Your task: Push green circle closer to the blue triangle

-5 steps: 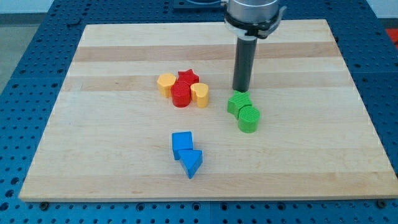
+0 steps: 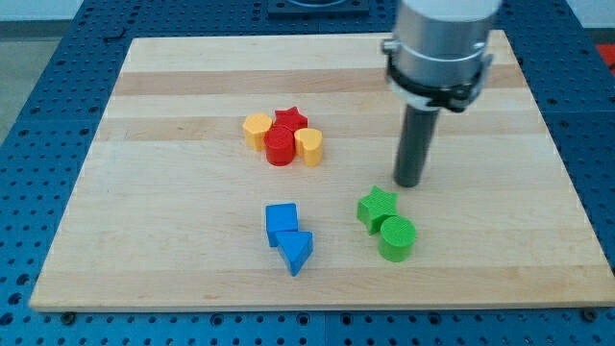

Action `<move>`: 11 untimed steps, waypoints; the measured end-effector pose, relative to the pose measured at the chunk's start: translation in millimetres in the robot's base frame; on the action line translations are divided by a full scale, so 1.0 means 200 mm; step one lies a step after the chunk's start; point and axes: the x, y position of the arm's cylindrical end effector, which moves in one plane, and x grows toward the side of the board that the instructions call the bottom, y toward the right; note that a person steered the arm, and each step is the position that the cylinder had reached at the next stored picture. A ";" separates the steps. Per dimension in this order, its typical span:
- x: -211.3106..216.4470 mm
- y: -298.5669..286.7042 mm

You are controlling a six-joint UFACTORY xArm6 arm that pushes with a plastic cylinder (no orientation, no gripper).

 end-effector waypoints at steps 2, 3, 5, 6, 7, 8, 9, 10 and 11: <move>0.29 0.10; 0.35 0.03; 0.41 -0.32; 0.41 -0.34; 0.41 -0.19; 0.42 0.03; 0.53 0.07; 0.60 0.02; 0.61 -0.10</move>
